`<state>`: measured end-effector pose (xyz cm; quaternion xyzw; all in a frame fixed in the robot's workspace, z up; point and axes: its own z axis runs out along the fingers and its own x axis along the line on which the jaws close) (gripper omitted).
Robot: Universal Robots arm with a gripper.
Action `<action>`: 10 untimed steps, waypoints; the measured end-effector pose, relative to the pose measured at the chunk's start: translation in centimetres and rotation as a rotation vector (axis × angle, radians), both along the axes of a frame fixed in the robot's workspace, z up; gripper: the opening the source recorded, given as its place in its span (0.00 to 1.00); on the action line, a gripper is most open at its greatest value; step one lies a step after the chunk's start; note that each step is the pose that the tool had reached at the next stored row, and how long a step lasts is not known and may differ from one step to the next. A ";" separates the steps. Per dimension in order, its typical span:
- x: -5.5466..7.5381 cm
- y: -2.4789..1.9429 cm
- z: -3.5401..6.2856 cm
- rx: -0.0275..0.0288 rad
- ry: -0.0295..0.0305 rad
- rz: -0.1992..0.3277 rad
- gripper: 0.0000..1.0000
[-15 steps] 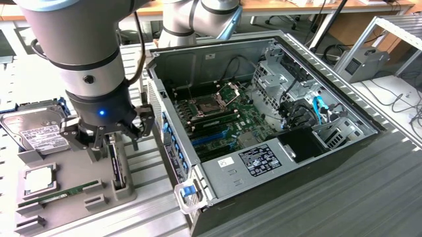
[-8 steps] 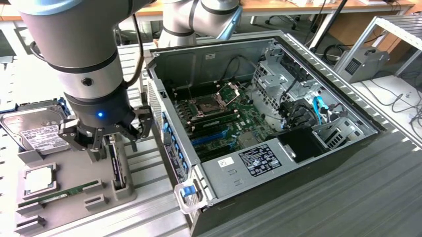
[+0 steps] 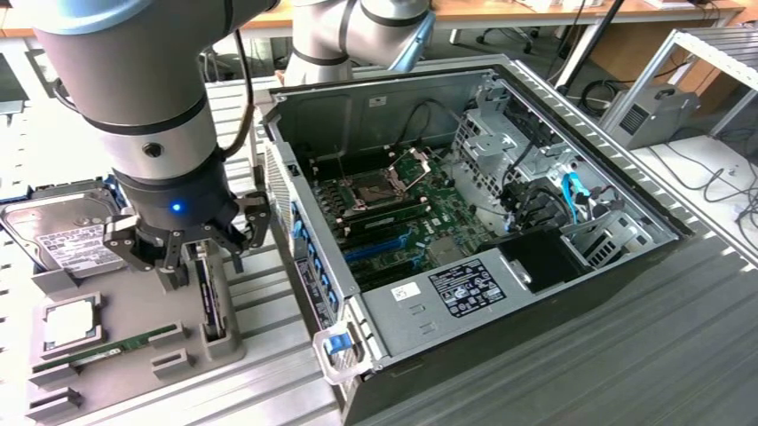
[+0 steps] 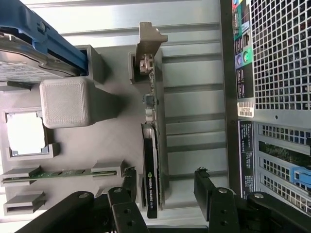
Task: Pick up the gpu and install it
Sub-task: 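Pick up the gpu and move the gpu toward the slot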
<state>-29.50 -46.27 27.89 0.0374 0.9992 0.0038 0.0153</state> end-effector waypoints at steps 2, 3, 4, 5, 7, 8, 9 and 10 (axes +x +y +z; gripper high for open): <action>0.0 0.15 -0.10 0.0001 -0.0001 0.000 0.60; 0.0 0.22 -0.15 0.0001 -0.0001 0.000 0.60; -0.1 0.29 -0.20 0.0001 -0.0001 0.000 0.60; -0.1 0.36 -0.24 0.0000 -0.0001 0.000 0.60; -0.2 0.56 -0.36 0.0000 0.0000 0.000 0.60; -0.2 0.63 -0.41 0.0001 -0.0001 0.000 0.60; -0.3 0.69 -0.46 0.0000 0.0000 0.000 0.60; -0.3 0.74 -0.51 0.0000 0.0000 0.000 0.60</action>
